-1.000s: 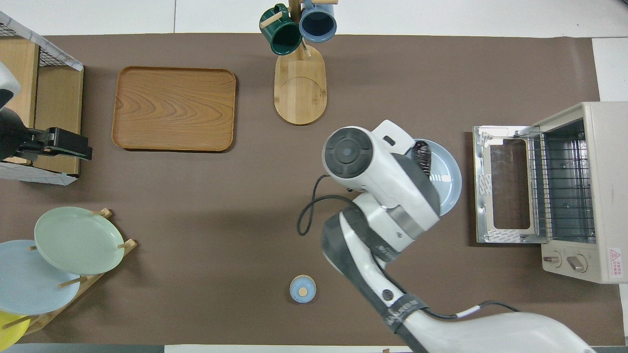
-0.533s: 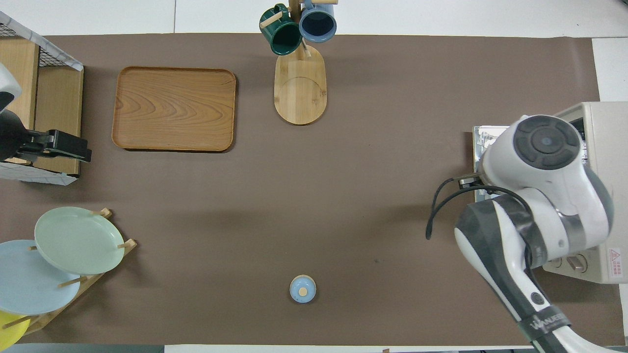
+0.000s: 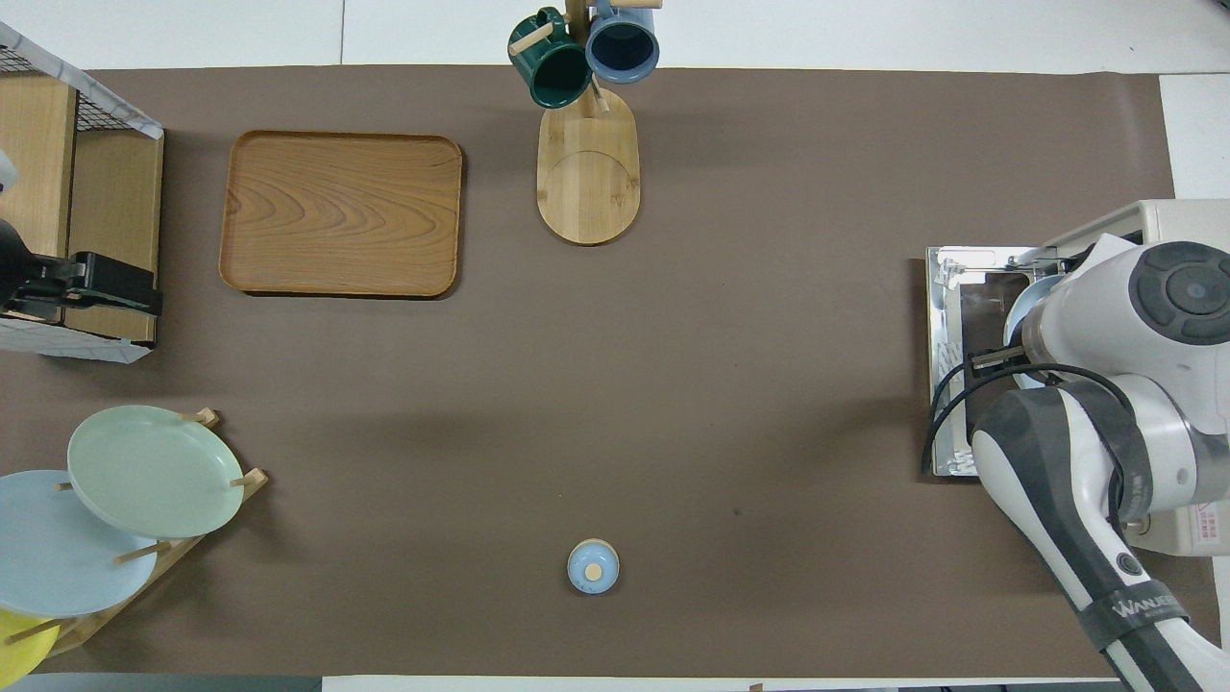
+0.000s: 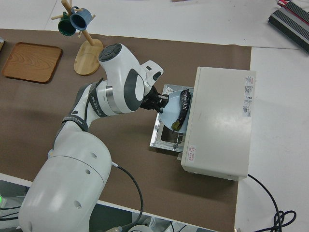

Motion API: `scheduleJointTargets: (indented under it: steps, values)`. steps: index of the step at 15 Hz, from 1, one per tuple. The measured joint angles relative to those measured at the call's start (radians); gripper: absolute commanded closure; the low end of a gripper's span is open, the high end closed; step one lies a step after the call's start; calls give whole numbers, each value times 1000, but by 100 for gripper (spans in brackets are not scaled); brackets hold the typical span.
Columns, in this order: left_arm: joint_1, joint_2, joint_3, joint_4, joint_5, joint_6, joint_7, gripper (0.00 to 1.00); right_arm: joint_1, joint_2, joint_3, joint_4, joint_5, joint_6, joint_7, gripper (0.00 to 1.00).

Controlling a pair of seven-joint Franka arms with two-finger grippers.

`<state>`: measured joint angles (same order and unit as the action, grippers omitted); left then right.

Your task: Put eggplant into oven

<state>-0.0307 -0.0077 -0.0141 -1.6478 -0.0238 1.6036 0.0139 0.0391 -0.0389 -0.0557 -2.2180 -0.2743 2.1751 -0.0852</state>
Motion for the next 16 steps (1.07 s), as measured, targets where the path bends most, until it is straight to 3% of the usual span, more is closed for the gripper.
scheduleJointTargets:
  steps: [5,8,10,12,14,15,16]
  values:
    - [-1,0,-2,0,0,0,0,0,-55,1,3,-32,0,45,-52,100]
    - [-4,1,-4,0,0,0,0,0,-55,1,6,-33,0,45,-51,88]
    - [-4,1,-4,0,0,0,0,0,-55,1,7,-33,0,45,-51,65]
    - [-4,1,-4,0,2,0,0,0,-53,0,9,-25,0,22,-51,57]
    - [-4,2,-4,0,13,0,0,0,-36,-1,14,17,6,-42,-51,57]
    - [-4,2,-4,0,15,0,0,0,-15,-1,15,44,23,-70,-51,61]
    - [-5,2,-4,0,17,-1,0,0,7,0,18,65,50,-85,-46,72]
